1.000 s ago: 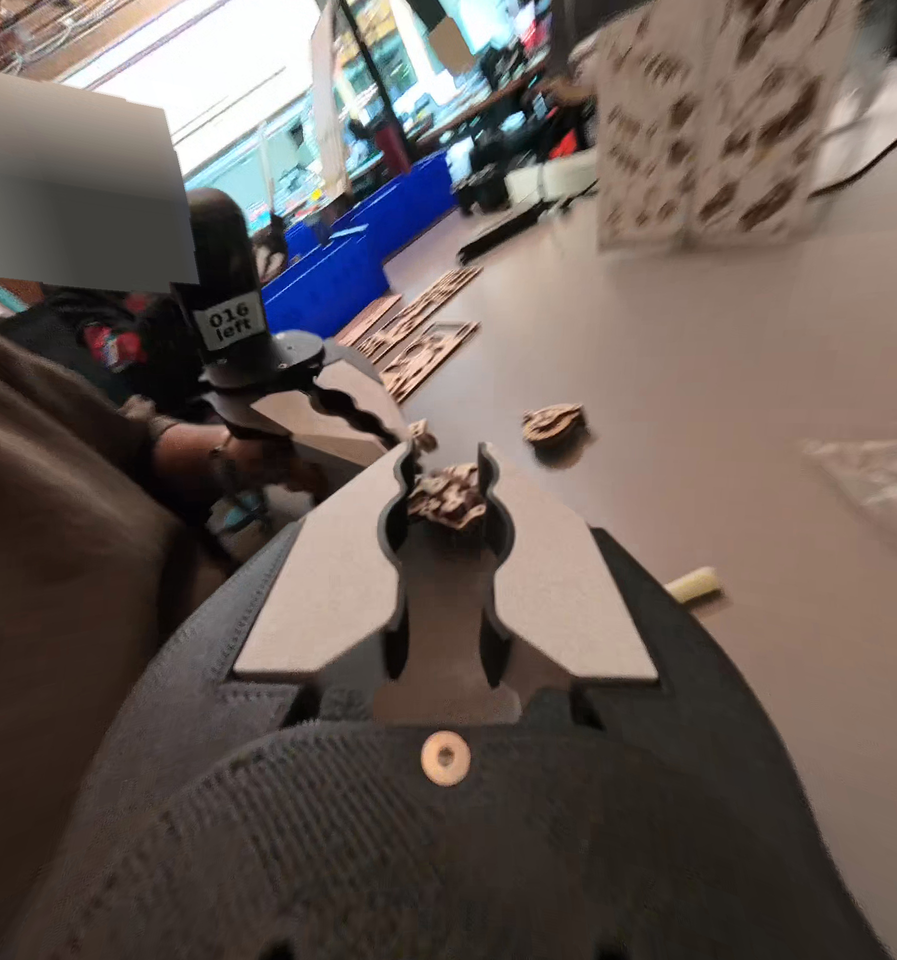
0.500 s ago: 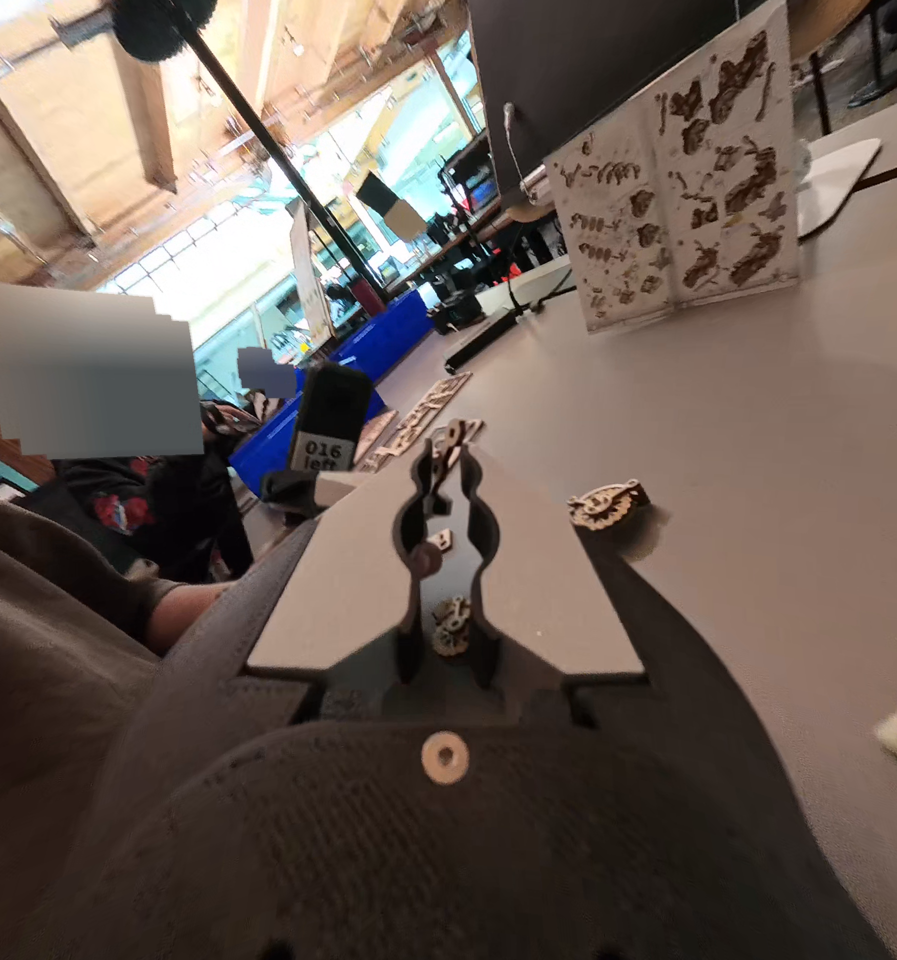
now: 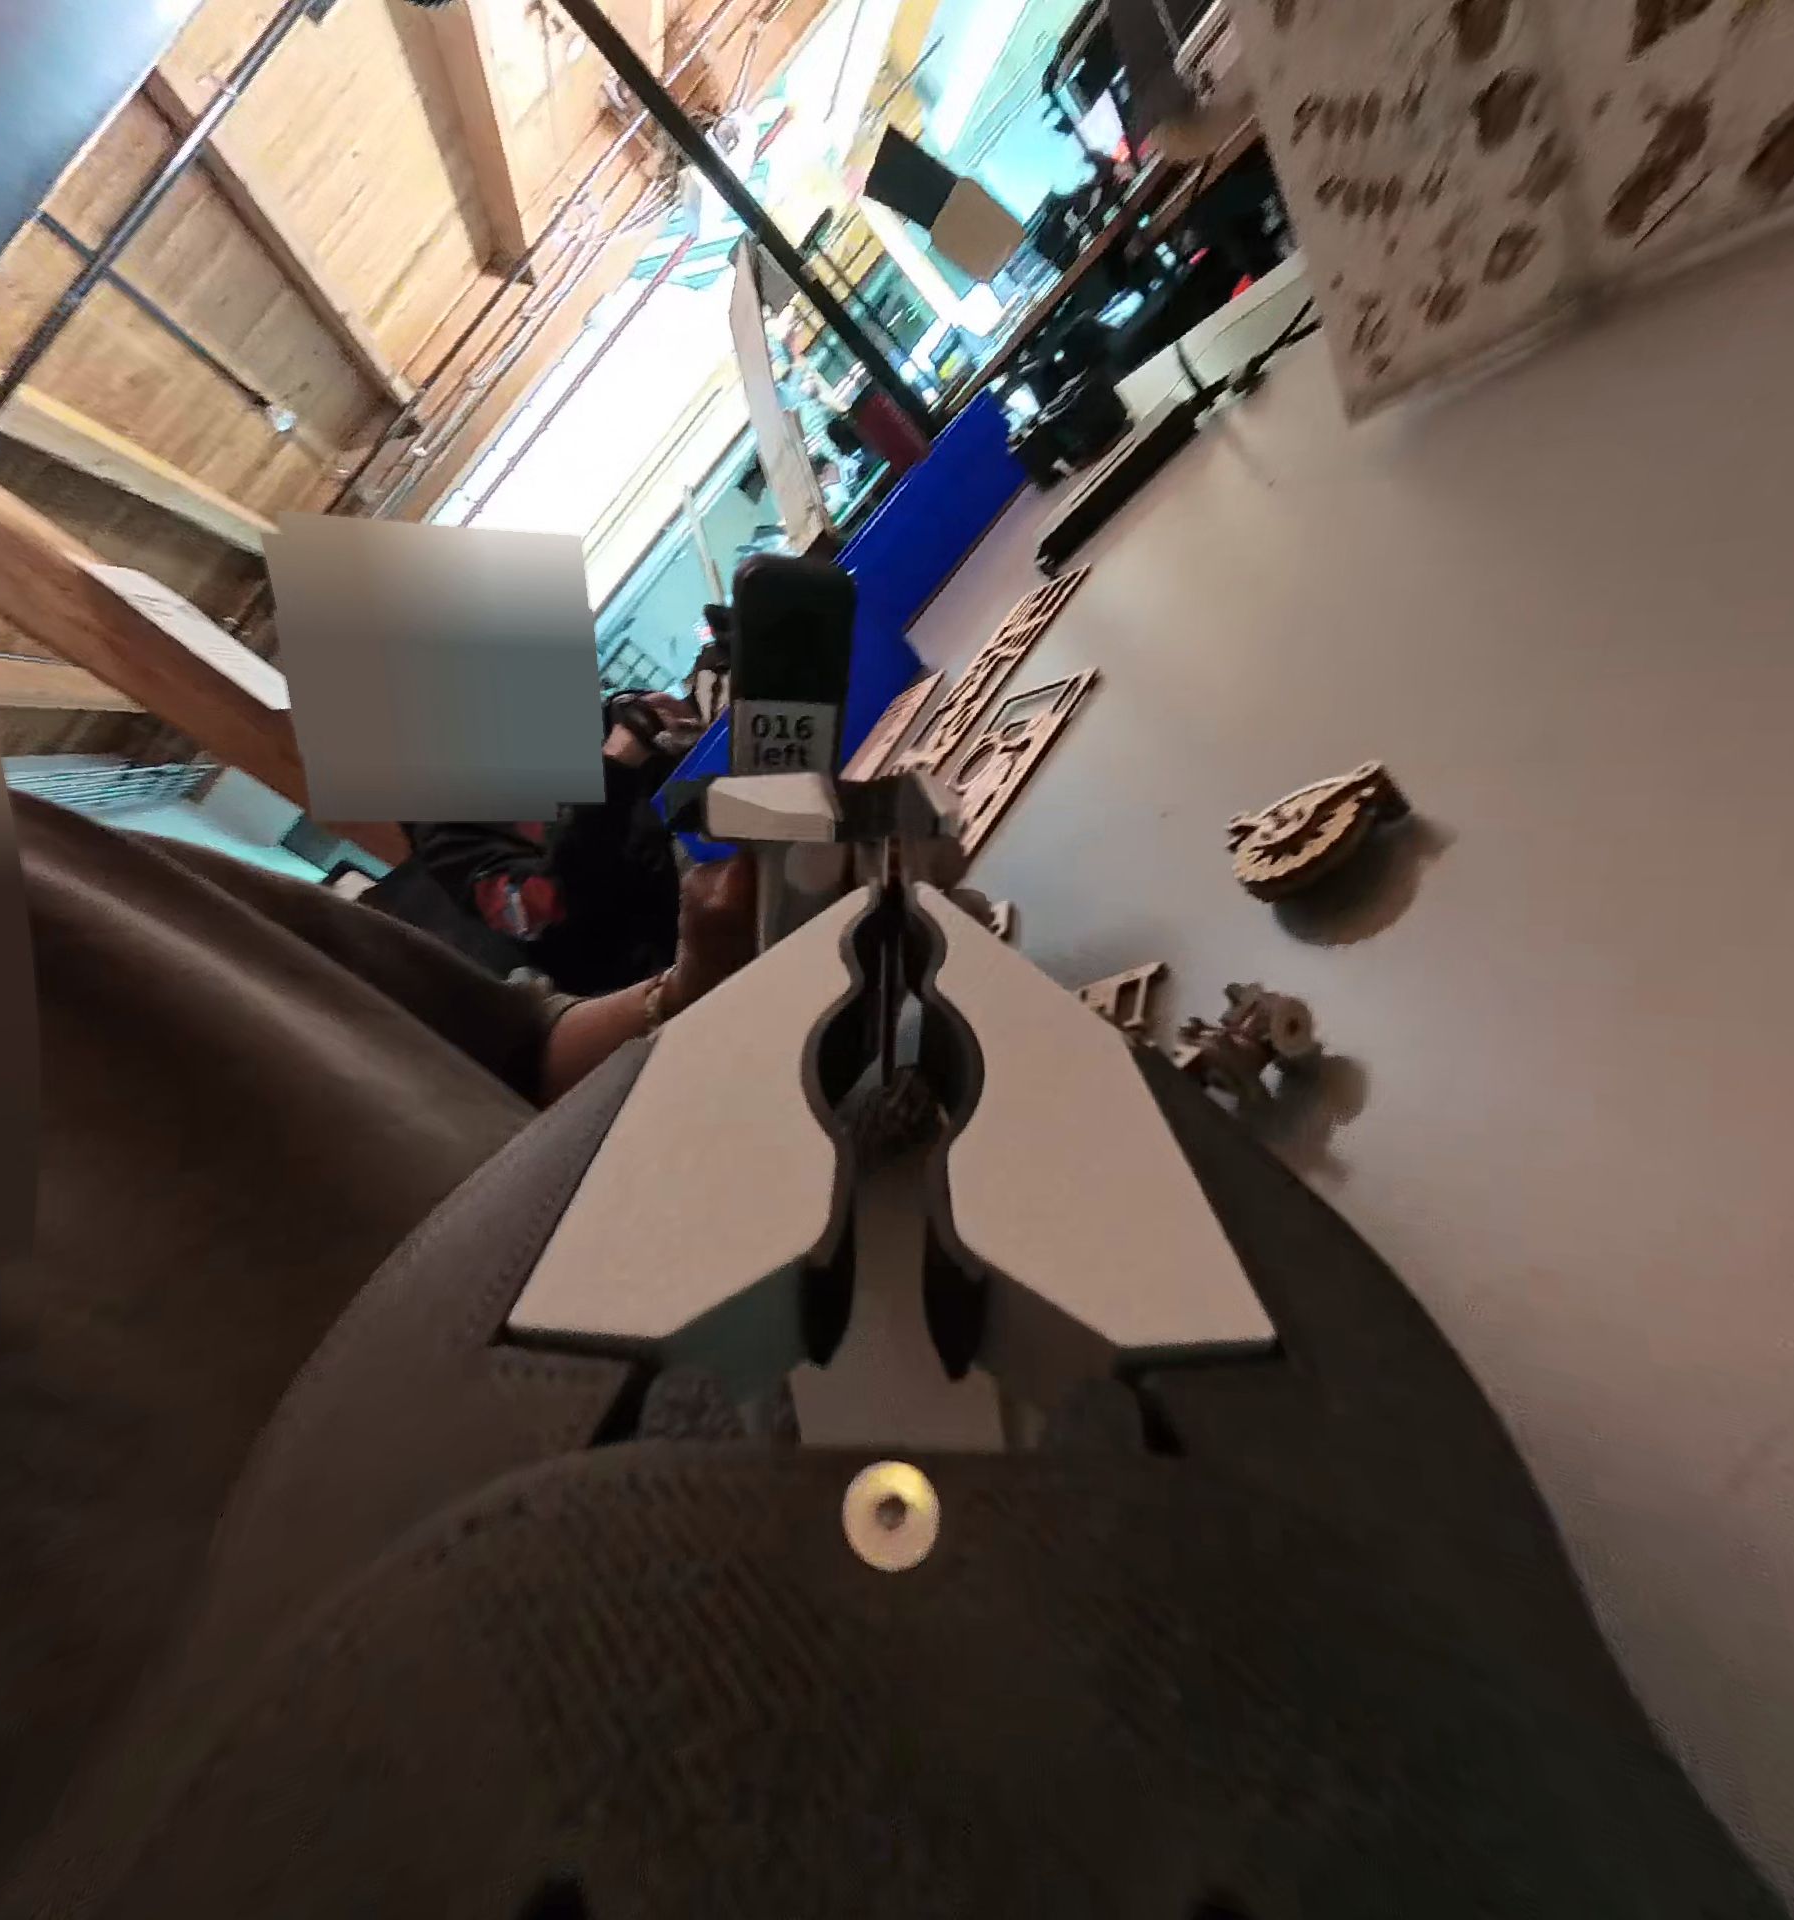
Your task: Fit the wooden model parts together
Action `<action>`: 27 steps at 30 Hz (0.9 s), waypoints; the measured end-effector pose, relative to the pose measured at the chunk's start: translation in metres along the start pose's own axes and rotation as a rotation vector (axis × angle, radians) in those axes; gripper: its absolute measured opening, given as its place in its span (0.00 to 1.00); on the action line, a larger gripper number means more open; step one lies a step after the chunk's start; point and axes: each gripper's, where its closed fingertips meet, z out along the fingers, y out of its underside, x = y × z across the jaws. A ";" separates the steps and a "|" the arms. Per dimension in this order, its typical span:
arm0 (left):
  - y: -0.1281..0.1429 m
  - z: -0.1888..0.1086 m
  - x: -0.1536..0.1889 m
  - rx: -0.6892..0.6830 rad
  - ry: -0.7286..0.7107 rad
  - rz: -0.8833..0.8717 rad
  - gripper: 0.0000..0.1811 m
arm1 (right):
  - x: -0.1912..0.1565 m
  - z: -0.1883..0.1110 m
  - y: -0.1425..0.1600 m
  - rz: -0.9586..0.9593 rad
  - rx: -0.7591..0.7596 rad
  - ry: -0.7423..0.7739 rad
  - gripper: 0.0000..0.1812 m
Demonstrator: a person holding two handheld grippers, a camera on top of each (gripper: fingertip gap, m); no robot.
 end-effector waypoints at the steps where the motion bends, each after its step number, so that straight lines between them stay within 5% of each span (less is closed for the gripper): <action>1: 0.003 0.002 0.002 -0.017 0.011 0.000 0.10 | -0.001 0.001 0.002 0.019 -0.011 -0.018 0.00; 11: 0.021 0.006 0.006 -0.116 0.053 -0.024 0.07 | 0.000 0.013 0.031 -0.096 -0.169 0.035 0.00; 27: 0.027 0.007 0.002 -0.157 0.042 -0.013 0.01 | -0.001 0.012 0.027 -0.118 -0.142 0.043 0.00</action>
